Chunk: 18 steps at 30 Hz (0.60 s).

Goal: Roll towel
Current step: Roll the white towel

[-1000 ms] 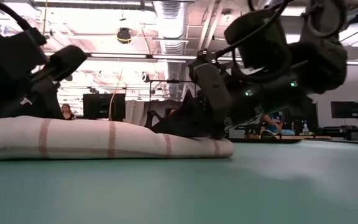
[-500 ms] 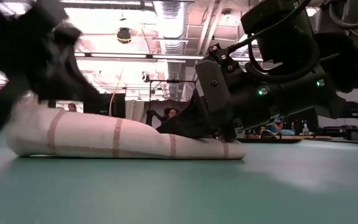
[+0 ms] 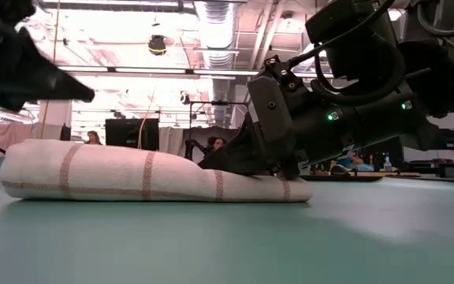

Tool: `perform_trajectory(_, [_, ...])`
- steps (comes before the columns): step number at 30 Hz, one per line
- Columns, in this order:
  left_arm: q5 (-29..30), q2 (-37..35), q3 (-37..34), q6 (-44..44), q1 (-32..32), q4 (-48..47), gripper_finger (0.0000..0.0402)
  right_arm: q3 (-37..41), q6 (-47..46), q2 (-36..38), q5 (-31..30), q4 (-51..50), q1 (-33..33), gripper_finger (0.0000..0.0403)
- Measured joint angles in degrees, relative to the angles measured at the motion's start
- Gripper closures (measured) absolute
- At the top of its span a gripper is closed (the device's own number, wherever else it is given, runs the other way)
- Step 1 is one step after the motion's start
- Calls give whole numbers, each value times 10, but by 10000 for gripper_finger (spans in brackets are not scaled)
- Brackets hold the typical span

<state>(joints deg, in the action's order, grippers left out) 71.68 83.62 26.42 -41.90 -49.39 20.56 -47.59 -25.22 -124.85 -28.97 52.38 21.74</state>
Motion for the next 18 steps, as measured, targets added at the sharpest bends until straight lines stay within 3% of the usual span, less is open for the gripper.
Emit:
perform_trajectory(4, [27, 104, 10, -42, -8, 96, 402, 0, 0, 0, -7, 2, 0, 291])
perform_trajectory(8, [20, 202, 67, 30, -8, 177, 402, 0, 1, 0, -8, 7, 0, 291])
perform_trajectory(12, [21, 260, 104, 29, 1, 158, 402, 0, 2, 0, -9, 8, 0, 291])
perform_trajectory(18, [-34, 275, 99, -129, 31, 20, 402, 0, -2, 0, -12, 8, 4, 291])
